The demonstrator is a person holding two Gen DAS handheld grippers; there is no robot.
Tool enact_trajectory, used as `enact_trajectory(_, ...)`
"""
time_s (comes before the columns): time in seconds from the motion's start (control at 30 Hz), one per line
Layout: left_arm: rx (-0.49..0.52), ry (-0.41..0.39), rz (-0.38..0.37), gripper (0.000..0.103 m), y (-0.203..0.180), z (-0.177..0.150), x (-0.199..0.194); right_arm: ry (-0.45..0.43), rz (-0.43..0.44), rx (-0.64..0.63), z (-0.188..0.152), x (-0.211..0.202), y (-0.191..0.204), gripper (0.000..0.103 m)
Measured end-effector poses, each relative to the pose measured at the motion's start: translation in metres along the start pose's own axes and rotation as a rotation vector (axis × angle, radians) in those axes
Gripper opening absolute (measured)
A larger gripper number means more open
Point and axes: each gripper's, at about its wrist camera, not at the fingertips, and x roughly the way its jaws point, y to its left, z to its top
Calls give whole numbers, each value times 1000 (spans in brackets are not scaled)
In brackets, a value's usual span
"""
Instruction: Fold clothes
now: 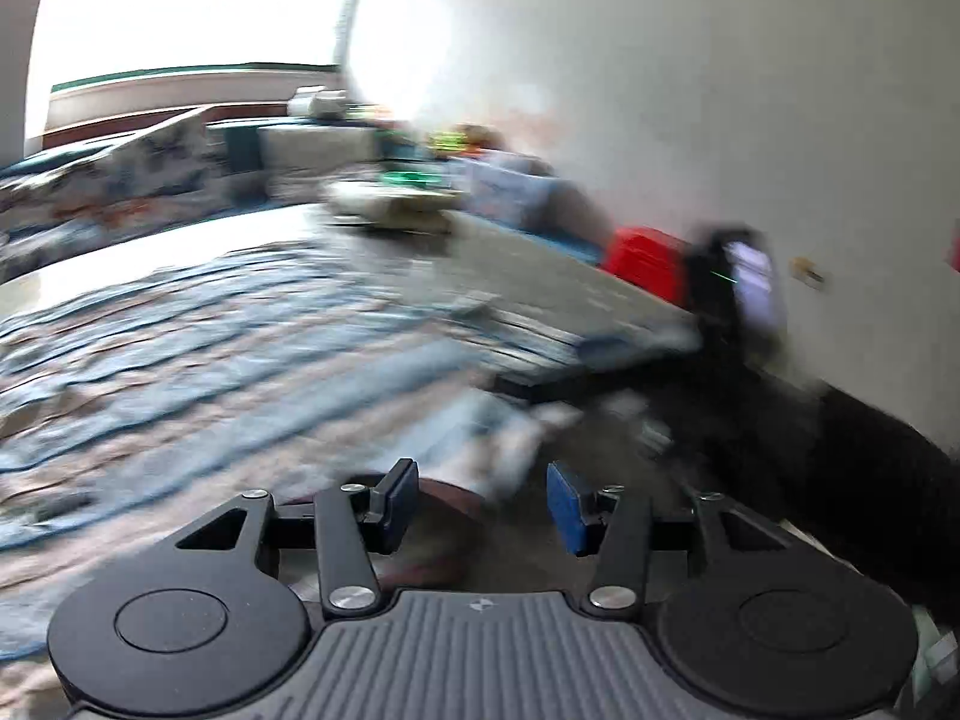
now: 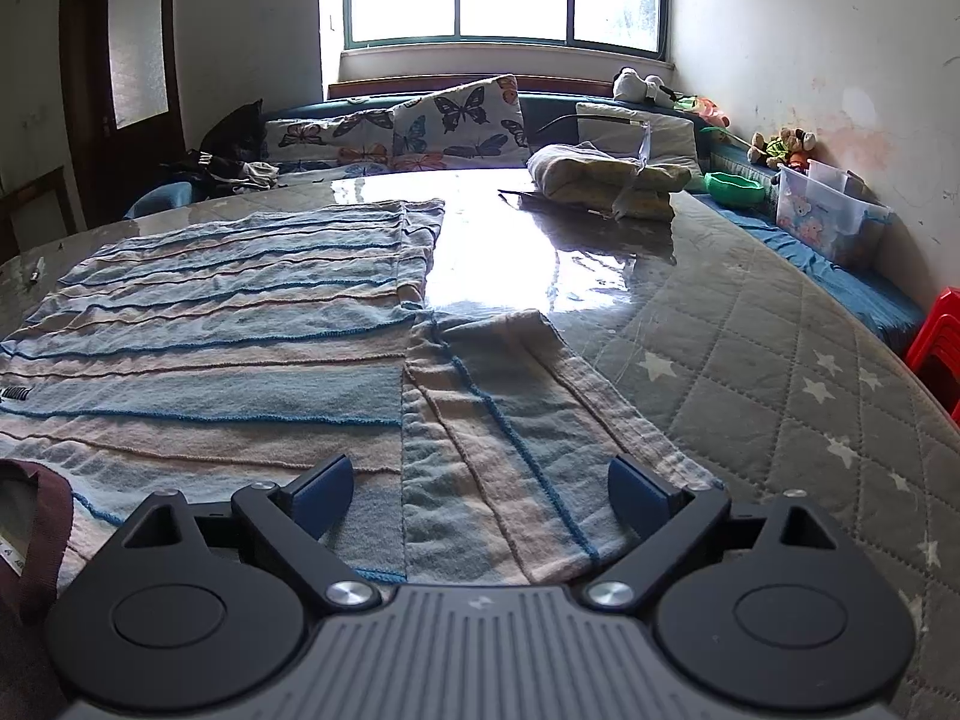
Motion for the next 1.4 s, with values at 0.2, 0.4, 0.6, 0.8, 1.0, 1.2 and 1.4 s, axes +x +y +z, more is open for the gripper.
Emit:
enact_trajectory(0.2,-107,60,102,49,30,-3,25,1,4,1,-1,1,0,98)
enact_trajectory(0.4,-27,97,59,51,16,-21,21,3,5,-2,0,1,1,100)
enact_trajectory(0.6,-42,62,114,51,27,-28,-3,-2,-4,-25,0,-2,9,100)
enact_trajectory(0.8,-96,-2,218,54,51,-27,-31,-15,47,-125,-1,-9,41,100)
enact_trajectory(1.0,-105,34,225,54,57,-46,-36,-28,98,-224,-2,-16,73,100)
enact_trajectory(1.2,-112,39,211,61,56,-59,-49,-38,122,-326,-13,-27,96,100)
enact_trajectory(1.4,-148,17,239,69,63,-57,-54,-52,134,-329,-15,-38,95,100)
